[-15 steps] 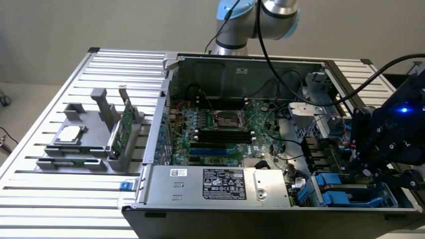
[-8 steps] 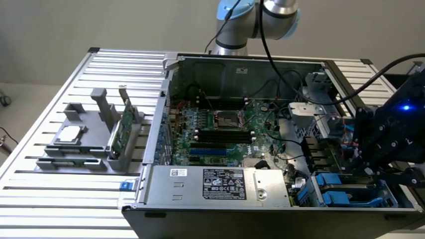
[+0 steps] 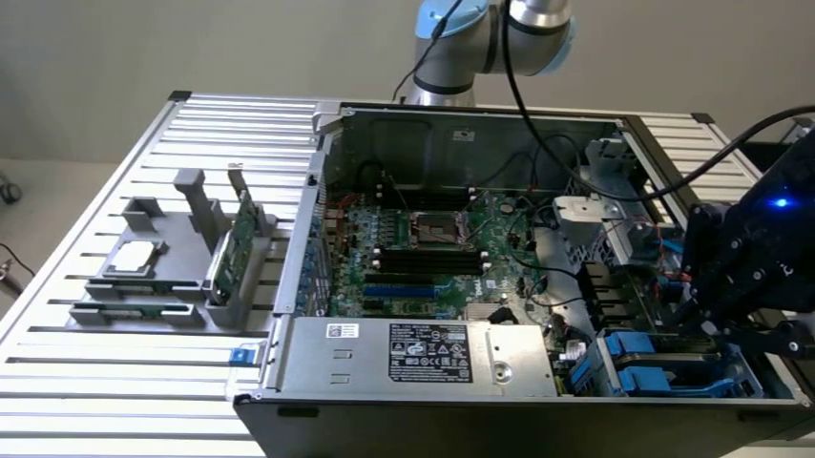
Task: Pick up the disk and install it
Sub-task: 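Insert the first disk wire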
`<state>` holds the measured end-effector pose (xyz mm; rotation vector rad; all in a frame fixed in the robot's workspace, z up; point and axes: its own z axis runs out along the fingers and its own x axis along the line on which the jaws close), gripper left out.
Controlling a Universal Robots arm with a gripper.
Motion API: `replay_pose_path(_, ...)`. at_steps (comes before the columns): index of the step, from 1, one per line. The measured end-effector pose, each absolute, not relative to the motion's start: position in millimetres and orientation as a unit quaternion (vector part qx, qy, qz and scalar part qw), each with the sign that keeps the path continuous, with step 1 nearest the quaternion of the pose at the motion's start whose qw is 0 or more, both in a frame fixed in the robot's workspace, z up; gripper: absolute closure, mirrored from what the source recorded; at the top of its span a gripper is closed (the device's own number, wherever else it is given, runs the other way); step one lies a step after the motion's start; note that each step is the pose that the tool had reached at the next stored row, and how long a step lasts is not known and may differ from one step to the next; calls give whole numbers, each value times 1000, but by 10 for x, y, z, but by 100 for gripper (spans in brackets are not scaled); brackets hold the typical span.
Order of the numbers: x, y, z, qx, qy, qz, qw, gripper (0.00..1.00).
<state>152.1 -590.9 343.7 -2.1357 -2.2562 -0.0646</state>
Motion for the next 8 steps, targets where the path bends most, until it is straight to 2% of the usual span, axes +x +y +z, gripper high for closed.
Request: replay_pose_path(8, 1531, -5909, 3437, -712, -702, -15, 16, 84)
